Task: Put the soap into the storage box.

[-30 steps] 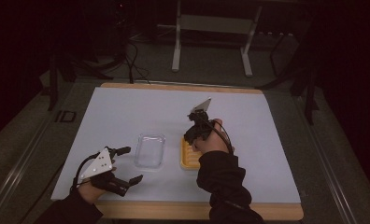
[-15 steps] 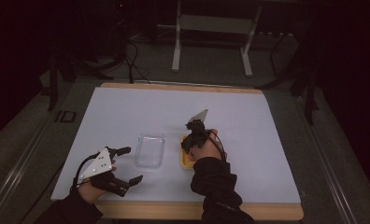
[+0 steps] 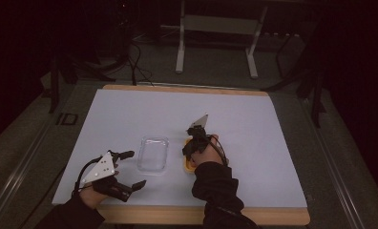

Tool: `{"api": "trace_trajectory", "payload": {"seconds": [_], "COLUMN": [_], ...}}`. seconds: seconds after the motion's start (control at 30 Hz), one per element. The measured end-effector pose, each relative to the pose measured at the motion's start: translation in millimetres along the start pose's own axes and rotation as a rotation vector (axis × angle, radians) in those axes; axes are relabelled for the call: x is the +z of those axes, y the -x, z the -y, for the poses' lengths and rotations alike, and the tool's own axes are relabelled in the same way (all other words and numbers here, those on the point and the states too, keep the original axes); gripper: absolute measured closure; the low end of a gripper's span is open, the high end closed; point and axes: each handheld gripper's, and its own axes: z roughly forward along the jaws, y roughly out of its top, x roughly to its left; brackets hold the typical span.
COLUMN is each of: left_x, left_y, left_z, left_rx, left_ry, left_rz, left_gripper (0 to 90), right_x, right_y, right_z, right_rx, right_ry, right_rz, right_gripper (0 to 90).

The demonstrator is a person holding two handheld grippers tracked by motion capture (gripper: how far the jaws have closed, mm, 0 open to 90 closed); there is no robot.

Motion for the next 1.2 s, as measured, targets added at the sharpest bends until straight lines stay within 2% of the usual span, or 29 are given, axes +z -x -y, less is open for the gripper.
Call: {"api": "trace_trajectory", "payload": {"seconds": [0.17,0.3,0.43,0.53,0.63,0.77,0.83,0.87,0.97,1.07,1.2], "left_x": [0.3,0.3,0.5,0.6,0.6,0.7,0.6,0.1,-2.0,-5.3,-9.3], "left_y": [0.4,0.6,0.5,0.4,0.4,0.9,1.7,2.2,3.9,5.0,7.2], "left_z": [0.1,0.1,0.2,0.2,0.3,0.9,1.4,1.7,2.9,4.1,5.8], "left_rx": [0.001,0.003,0.001,0.001,0.003,0.004,0.005,0.009,0.011,0.006,-0.001], "left_ry": [-0.001,-0.003,-0.004,-0.005,-0.007,-0.017,-0.024,-0.03,-0.034,-0.029,-0.029], "left_rz": [0.0,0.0,0.001,0.003,0.003,0.003,0.002,0.001,-0.002,-0.006,-0.008], "left_gripper": [0.2,0.2,0.2,0.2,0.2,0.2,0.2,0.2,0.2,0.2,0.2], "right_x": [-1.0,-9.1,-15.9,-18.6,-24.1,-33.8,-39.1,-41.4,-44.3,-45.6,-48.1], "right_y": [0.2,1.8,3.2,2.9,2.6,4.2,5.1,4.6,4.4,5.8,10.5], "right_z": [1.0,0.6,-0.2,-0.9,-1.4,-1.0,-0.9,-0.6,0.8,1.8,3.6], "right_rx": [-0.01,-0.004,-0.013,-0.031,-0.048,-0.088,-0.088,-0.1,-0.165,-0.176,-0.178], "right_ry": [-0.007,0.007,0.019,0.025,0.034,0.047,0.069,0.072,0.07,0.076,0.118], "right_rz": [0.001,-0.022,-0.006,0.005,-0.003,-0.044,-0.077,-0.085,-0.061,-0.065,-0.068], "right_gripper": [35.9,33.1,32.8,31.9,29.6,16.8,13.6,13.6,13.1,13.3,15.1]}}
